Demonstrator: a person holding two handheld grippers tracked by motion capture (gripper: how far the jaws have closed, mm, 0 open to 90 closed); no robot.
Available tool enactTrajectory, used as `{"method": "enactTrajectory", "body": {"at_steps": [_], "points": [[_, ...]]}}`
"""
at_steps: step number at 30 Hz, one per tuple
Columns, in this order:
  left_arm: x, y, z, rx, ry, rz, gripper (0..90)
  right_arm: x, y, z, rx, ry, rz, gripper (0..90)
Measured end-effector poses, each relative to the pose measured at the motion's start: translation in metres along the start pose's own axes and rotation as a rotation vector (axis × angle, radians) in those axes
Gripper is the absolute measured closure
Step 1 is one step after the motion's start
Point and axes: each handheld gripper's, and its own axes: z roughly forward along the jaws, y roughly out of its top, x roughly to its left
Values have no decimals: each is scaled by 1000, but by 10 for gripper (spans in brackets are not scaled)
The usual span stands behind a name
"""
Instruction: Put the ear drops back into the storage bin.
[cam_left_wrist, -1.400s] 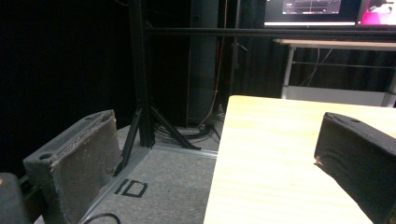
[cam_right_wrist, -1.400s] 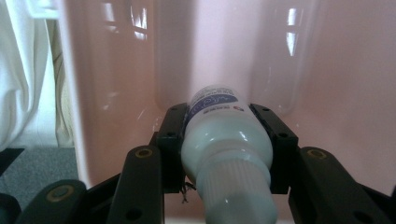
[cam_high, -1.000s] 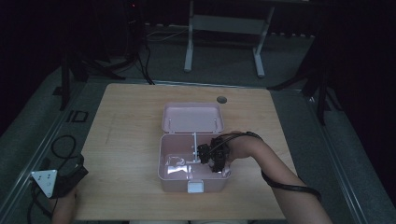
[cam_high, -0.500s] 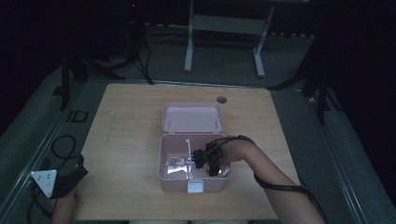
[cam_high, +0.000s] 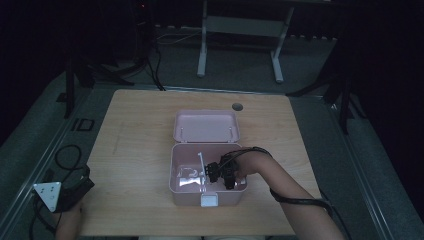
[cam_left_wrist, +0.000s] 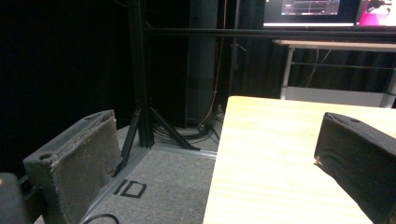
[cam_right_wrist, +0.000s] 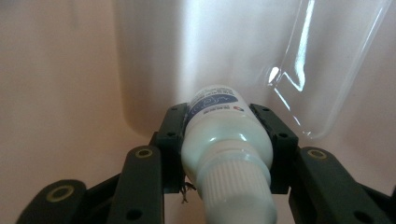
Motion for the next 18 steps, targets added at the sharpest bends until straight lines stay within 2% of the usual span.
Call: {"method": "enactTrajectory", "body": {"at_steps": [5, 9, 18], "points": [[0, 0, 0, 0, 0, 0, 5, -3, 1, 3, 10, 17, 31, 593], [0, 0, 0, -2, -1, 1, 5, -2, 2, 5, 29, 16, 3, 591], [0, 0, 0, 0, 0, 4, 4, -3, 1, 4, 10, 29, 18, 581]]}}
